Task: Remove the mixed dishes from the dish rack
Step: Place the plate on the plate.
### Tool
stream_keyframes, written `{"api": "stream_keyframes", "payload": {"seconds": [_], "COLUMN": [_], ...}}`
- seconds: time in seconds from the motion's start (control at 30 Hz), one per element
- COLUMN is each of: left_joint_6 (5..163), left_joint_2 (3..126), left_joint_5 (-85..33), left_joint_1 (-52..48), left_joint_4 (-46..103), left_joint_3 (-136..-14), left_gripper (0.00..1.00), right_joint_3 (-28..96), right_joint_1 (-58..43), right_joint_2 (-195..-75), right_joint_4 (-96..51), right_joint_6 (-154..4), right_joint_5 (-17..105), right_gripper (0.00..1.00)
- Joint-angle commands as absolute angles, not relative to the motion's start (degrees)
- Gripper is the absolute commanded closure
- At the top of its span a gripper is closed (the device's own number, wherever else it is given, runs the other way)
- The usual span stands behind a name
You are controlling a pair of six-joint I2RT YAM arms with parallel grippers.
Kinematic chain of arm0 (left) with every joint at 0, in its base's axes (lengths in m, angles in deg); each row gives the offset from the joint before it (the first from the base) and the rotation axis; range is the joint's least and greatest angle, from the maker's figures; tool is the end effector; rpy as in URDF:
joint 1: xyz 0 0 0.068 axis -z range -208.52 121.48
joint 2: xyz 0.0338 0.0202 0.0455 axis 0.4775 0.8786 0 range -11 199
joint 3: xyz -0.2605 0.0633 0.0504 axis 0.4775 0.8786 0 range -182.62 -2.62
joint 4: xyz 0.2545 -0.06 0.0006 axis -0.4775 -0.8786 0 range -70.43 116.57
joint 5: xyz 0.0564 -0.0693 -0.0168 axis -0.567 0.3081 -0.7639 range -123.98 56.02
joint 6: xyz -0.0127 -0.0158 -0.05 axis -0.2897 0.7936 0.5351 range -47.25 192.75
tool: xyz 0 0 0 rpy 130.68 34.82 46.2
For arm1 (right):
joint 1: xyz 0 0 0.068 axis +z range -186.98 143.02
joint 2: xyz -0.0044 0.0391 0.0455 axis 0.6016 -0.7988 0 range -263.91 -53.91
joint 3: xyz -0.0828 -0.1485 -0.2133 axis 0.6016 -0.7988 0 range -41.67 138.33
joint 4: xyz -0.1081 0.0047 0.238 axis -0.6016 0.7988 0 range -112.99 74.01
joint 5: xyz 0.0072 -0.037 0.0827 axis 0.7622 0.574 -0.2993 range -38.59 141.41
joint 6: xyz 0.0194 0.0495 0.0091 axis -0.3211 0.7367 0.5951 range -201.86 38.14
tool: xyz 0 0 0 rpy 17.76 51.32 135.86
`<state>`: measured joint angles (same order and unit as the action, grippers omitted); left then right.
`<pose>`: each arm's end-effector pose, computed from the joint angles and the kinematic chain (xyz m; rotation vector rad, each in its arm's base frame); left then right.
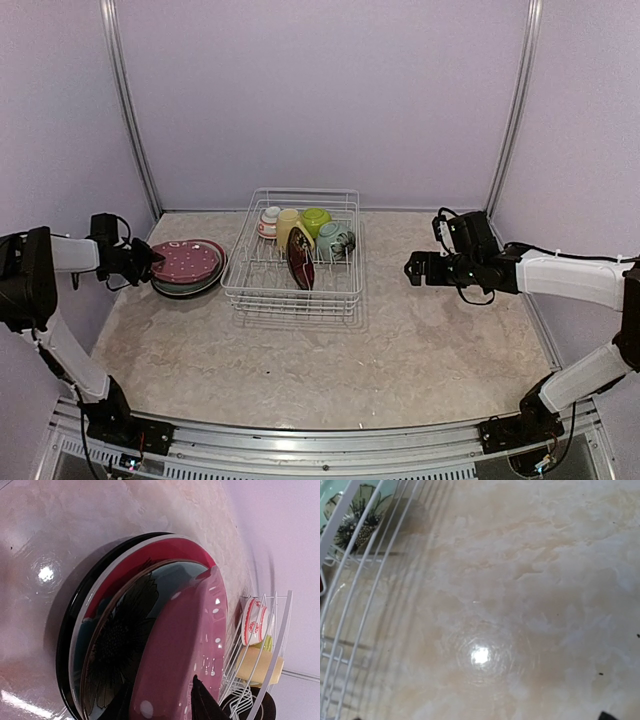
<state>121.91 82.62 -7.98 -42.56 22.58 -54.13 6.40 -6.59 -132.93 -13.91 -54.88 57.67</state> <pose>0.3261 0.0654 0.1808 -1.0753 2.1773 -0.8263 0.2560 0.1456 0.2277 -0.0100 2.2970 0.4035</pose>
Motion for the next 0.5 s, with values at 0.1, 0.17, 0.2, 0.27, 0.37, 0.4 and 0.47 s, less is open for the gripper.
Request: {"api": "stream_keyframes", "payload": {"seconds": [0.1, 0.17, 0.2, 0.27, 0.37, 0.4, 0.47], "left_joint_6": [119.0, 118.8, 118.7, 118.5, 118.4, 118.3, 118.3], "left_joint_2": [80.2, 79.5, 79.2, 78.4, 77.7, 77.5, 77.5], "left_joint_5": [-10.7, -11.4, -11.8, -12.7, -14.3, -15.0, -15.8], "left_joint_1": [-42.1, -42.1, -42.0, -41.9, -41.3, -41.0, -40.6], "left_joint_4": [18.0, 17.1, 16.6, 15.3, 13.9, 13.4, 12.3], "left_joint_3": [-56.1, -56.1, -56.2, -56.3, -56.5, -56.8, -57.4], "left_gripper": [0.55, 0.5, 0.48, 0.44, 0.39, 0.36, 0.31], "right_joint_3": [6.1, 5.8, 5.9, 5.8, 5.3, 5.2, 5.3], "right_joint_1": [-5.7, -5.6, -5.6, -5.6, -5.6, -5.6, -5.6], "right_joint_2": [-132.9, -132.8, -132.8, -132.8, -132.4, -132.4, -132.4], "right_joint_4": [-16.0, -16.2, -16.0, -15.8, -16.1, -16.1, -16.1], "right_joint_6": [-53.6, -53.6, -53.6, -53.6, -53.7, -53.7, -53.7], "right_joint_5": [57.0, 56.9, 56.9, 56.9, 57.0, 57.2, 57.2], "right_gripper": [0.0, 0.0, 0.0, 0.0, 0.0, 0.0, 0.0]}}
